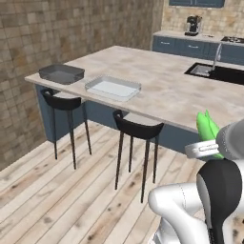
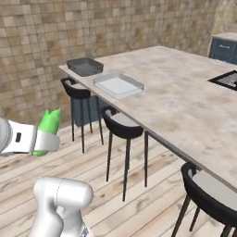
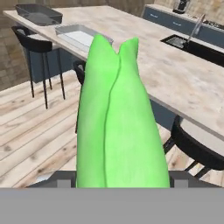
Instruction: Place the cold items (apple and corn) from the fridge in one tupperware on the dining counter. Place the warm items (hot dog and kebab skewer) in the stove area in another tupperware.
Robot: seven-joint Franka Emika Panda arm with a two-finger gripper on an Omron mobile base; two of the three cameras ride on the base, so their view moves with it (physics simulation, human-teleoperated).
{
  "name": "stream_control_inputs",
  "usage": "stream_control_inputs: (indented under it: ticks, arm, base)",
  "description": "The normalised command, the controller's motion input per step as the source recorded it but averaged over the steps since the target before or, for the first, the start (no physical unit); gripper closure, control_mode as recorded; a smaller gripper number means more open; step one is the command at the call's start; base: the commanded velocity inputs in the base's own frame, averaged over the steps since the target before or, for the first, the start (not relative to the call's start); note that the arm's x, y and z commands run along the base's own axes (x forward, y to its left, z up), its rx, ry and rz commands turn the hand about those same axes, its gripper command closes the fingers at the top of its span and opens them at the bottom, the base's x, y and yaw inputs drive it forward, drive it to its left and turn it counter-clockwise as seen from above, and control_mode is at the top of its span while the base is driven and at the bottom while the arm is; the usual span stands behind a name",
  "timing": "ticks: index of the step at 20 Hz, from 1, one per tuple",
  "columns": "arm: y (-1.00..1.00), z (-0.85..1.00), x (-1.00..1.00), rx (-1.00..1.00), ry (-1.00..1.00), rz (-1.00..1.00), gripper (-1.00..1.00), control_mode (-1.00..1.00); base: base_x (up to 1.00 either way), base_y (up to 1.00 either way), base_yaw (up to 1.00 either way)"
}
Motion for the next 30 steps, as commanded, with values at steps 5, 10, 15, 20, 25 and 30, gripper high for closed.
stream_control_inputs:
  ticks: [5, 10, 15, 20, 25, 30]
  arm:
    - [0.0, 0.0, 0.0, 0.0, 0.0, 0.0, 1.0, 1.0]
    - [0.0, 0.0, 0.0, 0.0, 0.0, 0.0, 1.0, 1.0]
    - [0.0, 0.0, 0.0, 0.0, 0.0, 0.0, 1.0, 1.0]
    - [0.0, 0.0, 0.0, 0.0, 0.0, 0.0, 1.0, 1.0]
    - [0.0, 0.0, 0.0, 0.0, 0.0, 0.0, 1.0, 1.0]
    - [0.0, 0.0, 0.0, 0.0, 0.0, 0.0, 1.0, 1.0]
  base:
    - [0.9, 1.0, -0.21]
    - [0.94, 1.0, -0.21]
    - [0.99, 1.0, -0.2]
    - [1.0, 1.0, -0.19]
    - [1.0, 0.99, -0.21]
    - [1.0, 0.87, -0.29]
